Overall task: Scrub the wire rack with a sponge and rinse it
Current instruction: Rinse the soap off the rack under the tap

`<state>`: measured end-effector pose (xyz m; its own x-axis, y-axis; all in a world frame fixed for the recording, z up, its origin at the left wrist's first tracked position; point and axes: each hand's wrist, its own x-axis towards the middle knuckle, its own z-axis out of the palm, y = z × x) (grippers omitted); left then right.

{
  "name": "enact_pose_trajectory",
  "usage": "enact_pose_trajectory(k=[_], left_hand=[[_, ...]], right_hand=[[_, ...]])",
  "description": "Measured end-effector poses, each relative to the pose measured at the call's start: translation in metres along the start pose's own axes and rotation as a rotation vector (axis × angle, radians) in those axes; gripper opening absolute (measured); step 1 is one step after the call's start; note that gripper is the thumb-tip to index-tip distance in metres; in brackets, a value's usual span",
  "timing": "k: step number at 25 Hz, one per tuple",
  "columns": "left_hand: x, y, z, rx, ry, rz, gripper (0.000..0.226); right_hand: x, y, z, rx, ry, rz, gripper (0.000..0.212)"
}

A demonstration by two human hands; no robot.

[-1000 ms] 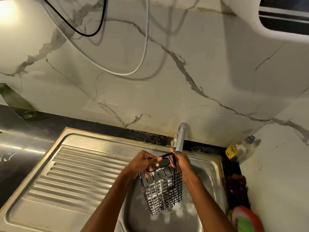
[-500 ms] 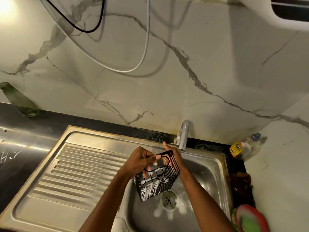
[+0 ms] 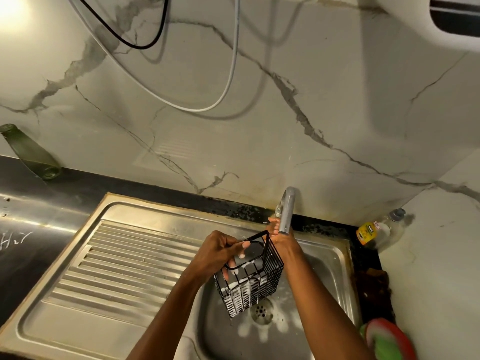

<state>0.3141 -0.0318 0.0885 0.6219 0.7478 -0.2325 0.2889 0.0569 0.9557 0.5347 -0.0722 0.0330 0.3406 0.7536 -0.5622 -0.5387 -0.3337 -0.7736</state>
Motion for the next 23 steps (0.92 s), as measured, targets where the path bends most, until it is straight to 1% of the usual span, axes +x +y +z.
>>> enact_pose_trajectory(k=[2, 3, 4, 6, 8, 9, 10, 11, 12, 13, 14, 15, 16, 17, 19, 20, 22, 23], left_hand=[[-0.001, -0.003, 0.002, -0.002, 0.013, -0.001, 0.030], [-0.001, -0.005, 0.001, -0.007, 0.026, -0.002, 0.031], [0.000, -0.007, -0.001, -0.013, 0.044, -0.005, 0.032], [0.003, -0.009, -0.006, -0.021, 0.080, -0.022, 0.036], [0.006, -0.009, -0.008, -0.020, 0.099, -0.035, 0.036], [0.007, -0.010, -0.007, -0.021, 0.105, -0.037, 0.036], [0.008, -0.011, -0.007, -0.025, 0.107, -0.043, 0.035], [0.008, -0.013, -0.006, -0.037, 0.105, -0.051, 0.035], [0.009, -0.014, -0.004, -0.053, 0.101, -0.054, 0.035], [0.009, -0.015, -0.003, -0.065, 0.089, -0.052, 0.035], [0.009, -0.015, 0.000, -0.070, 0.068, -0.046, 0.034], [0.009, -0.016, 0.002, -0.074, 0.049, -0.039, 0.034], [0.010, -0.016, 0.003, -0.073, 0.037, -0.033, 0.034], [0.011, -0.018, 0.004, -0.065, 0.040, -0.030, 0.035], [0.014, -0.021, 0.006, -0.031, 0.074, -0.040, 0.036], [0.015, -0.023, 0.006, -0.014, 0.087, -0.049, 0.037], [0.017, -0.026, 0.009, 0.002, 0.077, -0.042, 0.035], [0.019, -0.026, 0.010, 0.012, 0.060, -0.031, 0.034]], right_hand=[[-0.005, -0.008, 0.006, -0.093, -0.059, -0.121, 0.019], [-0.009, -0.016, 0.013, -0.177, -0.061, -0.198, 0.020], [-0.013, -0.022, 0.017, -0.201, -0.075, -0.237, 0.025], [-0.026, -0.017, 0.017, -0.188, -0.150, -0.216, 0.025], [-0.040, 0.003, 0.006, -0.202, -0.222, -0.202, 0.049], [-0.050, 0.014, 0.000, -0.280, -0.216, -0.210, 0.055], [-0.058, 0.024, -0.007, -0.340, -0.201, -0.179, 0.056], [-0.064, 0.037, -0.014, -0.403, -0.146, -0.154, 0.057], [-0.068, 0.049, -0.020, -0.366, -0.133, -0.097, 0.065], [-0.068, 0.059, -0.025, -0.385, -0.071, -0.043, 0.080], [-0.067, 0.068, -0.031, -0.404, -0.076, 0.000, 0.088], [-0.068, 0.066, -0.033, -0.463, -0.052, 0.008, 0.082], [-0.069, 0.067, -0.040, -0.490, -0.043, -0.006, 0.072], [-0.058, 0.071, -0.048, -0.416, -0.045, 0.008, 0.067], [-0.075, 0.046, -0.027, -0.434, -0.043, 0.054, 0.074], [-0.071, 0.043, -0.021, -0.391, -0.084, 0.035, 0.073], [-0.079, 0.035, -0.011, -0.325, -0.092, -0.115, 0.047], [-0.082, 0.031, -0.009, -0.297, -0.055, -0.194, 0.043]])
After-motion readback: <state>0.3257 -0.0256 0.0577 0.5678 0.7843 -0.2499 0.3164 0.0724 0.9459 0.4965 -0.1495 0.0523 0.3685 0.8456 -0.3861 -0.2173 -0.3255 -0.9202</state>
